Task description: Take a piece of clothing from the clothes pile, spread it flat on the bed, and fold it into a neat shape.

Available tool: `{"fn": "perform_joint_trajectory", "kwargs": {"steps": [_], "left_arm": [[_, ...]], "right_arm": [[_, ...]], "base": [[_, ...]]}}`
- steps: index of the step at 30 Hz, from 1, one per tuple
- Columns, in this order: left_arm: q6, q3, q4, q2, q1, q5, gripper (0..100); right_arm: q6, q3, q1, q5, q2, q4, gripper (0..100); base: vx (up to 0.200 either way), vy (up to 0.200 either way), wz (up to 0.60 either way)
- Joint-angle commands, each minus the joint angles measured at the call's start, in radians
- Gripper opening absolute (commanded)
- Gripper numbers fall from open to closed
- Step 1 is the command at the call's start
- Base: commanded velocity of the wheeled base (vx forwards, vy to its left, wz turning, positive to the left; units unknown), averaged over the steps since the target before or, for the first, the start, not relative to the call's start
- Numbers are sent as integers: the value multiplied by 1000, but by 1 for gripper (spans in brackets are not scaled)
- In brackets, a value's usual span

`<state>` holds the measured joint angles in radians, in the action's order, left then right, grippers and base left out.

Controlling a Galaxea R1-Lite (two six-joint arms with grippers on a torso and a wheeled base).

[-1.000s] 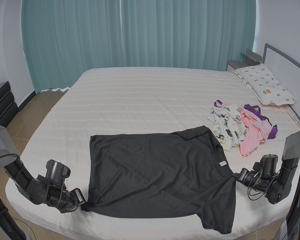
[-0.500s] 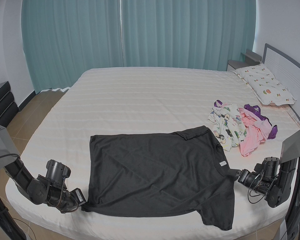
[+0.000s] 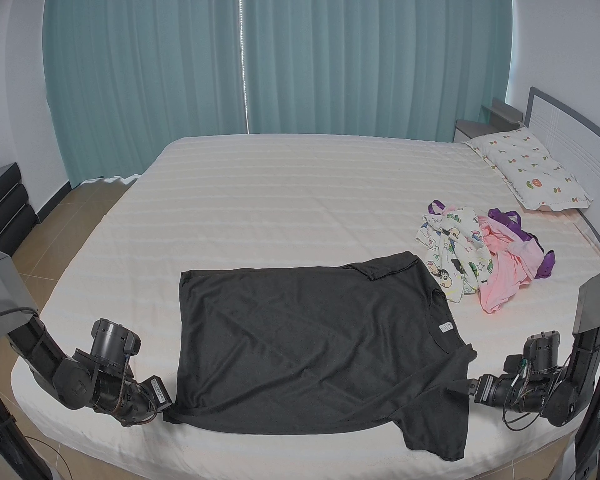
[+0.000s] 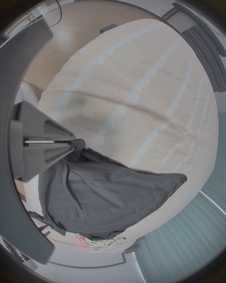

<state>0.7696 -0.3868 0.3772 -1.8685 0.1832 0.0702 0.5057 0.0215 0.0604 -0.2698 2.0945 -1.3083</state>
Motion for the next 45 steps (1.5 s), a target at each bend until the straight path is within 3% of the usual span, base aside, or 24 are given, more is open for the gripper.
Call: {"fn": "perform_joint_trajectory", "kwargs": {"steps": [1,2,5,16,17,22,28,33,37,45], "left_arm": [[0,3,-3,26,1,14,0],[0,6,-6,34,-1,20,0],[0,8,-8,34,1,23,0],[-1,11,-9,34,1,23,0],[-1,11,-11,35,1,23,0],[-4,13,-11,35,1,23,0],[-23,23,-12,35,1,23,0],[-104,60,-29,55,1,22,0],[-162,46,-170,115,1,20,0],[-288,23,-399,169,-1,19,0]], "right_arm": [[-39,-21,29,-8,-105,130,100],[-69,-21,35,-8,-133,212,100],[-107,-21,50,-12,-145,281,100],[-110,-21,122,-12,-134,382,100],[-110,-21,128,-12,-131,393,0],[-135,-21,151,-3,-128,462,0],[-277,-21,130,6,-159,613,0],[-374,-21,101,80,-197,730,0],[-447,-21,76,116,-226,801,0],[-478,-21,78,135,-226,845,0]], "base": [[0,0,0],[0,0,0],[0,0,0],[0,0,0],[0,0,0],[0,0,0],[0,0,0],[0,0,0],[0,0,0],[0,0,0]]}}
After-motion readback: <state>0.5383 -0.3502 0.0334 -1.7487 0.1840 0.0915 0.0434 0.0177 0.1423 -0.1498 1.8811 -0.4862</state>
